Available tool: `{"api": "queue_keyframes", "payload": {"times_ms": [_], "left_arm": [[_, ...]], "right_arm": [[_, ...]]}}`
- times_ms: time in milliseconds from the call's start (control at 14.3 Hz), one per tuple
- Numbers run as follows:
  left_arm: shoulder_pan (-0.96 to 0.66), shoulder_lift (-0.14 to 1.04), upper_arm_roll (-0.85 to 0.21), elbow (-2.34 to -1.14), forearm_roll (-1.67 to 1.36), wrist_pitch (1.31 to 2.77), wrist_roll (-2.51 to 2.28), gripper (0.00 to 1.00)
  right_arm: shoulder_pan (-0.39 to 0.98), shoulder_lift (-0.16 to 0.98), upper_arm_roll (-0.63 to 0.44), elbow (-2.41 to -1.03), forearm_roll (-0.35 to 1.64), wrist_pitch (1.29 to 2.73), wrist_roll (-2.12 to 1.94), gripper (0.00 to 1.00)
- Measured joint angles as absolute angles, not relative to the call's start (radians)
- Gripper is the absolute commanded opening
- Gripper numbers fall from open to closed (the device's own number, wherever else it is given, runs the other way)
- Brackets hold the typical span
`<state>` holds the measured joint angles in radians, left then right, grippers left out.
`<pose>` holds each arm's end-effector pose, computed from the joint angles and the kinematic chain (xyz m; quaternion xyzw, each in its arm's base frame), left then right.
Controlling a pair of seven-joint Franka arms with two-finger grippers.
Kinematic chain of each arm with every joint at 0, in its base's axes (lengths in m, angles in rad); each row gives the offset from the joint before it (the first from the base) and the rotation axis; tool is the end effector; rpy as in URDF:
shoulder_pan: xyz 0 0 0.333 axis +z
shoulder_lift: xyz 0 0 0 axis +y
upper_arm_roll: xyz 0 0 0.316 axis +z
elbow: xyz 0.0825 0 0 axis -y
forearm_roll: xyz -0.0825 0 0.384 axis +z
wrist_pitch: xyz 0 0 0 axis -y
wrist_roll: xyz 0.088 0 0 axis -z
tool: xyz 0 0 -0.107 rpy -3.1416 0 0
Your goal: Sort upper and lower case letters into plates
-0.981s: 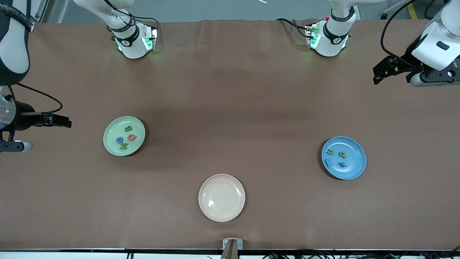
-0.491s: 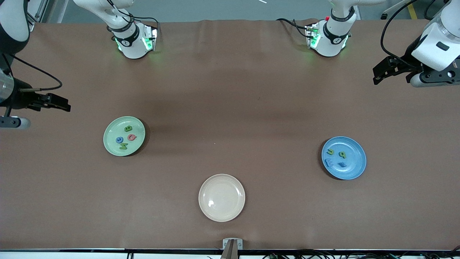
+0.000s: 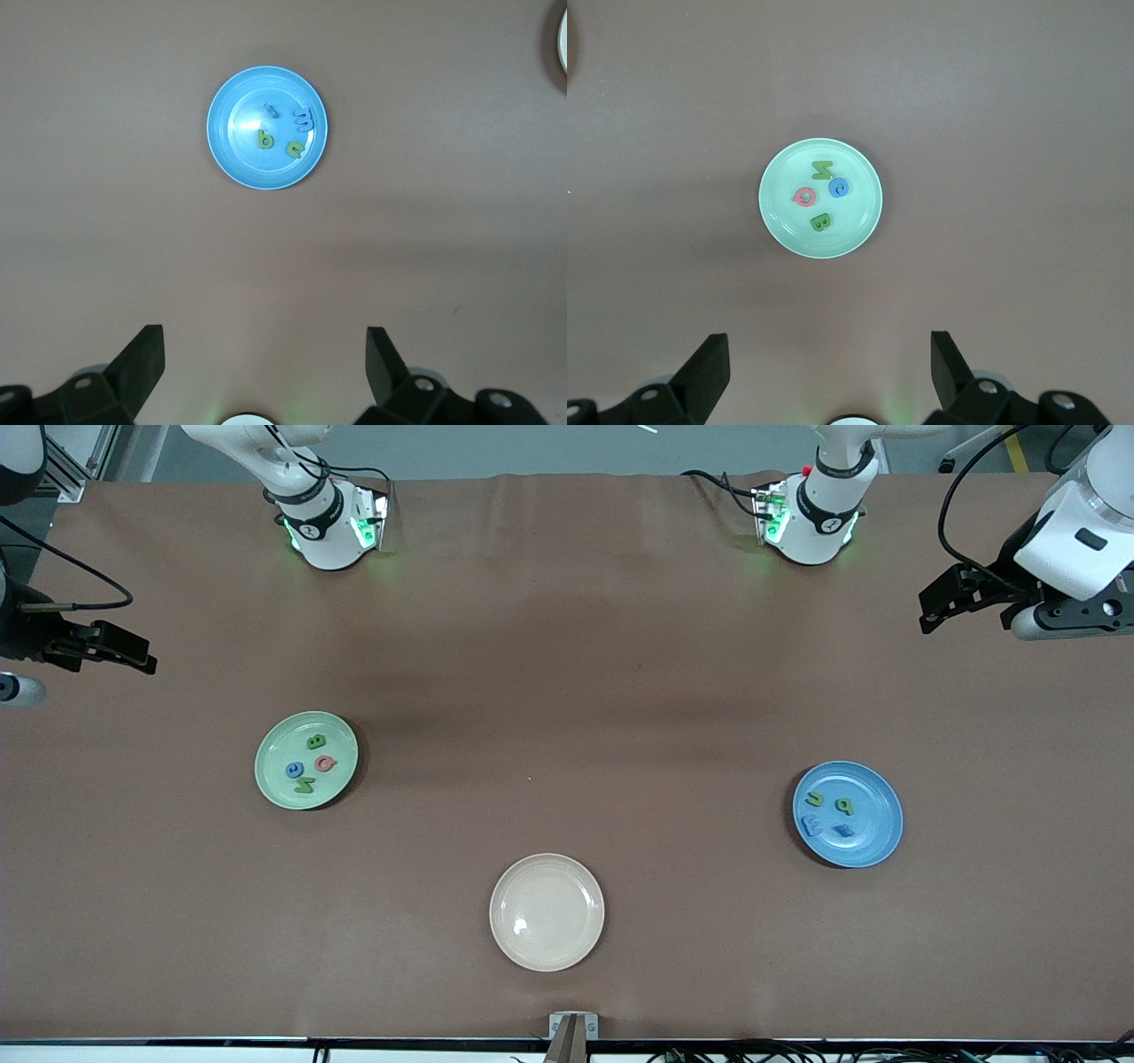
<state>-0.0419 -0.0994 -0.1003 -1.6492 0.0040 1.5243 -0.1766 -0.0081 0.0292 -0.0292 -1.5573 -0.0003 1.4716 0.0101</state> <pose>0.5128 -0.0758 0.6367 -0.9997 -0.0176 0.0117 0.0089 0.5517 -0.0204 0.6065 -0.9981 0.0237 0.0574 0.0002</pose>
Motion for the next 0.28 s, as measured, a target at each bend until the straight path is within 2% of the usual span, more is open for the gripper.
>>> {"api": "queue_keyframes", "payload": {"times_ms": [280], "left_arm": [[-0.042, -0.099, -0.100, -1.649, 0.004, 1.524, -0.177, 1.00]], "right_arm": [[-0.012, 0.003, -0.032, -1.558, 0.000, 1.465, 0.010, 1.00]]}}
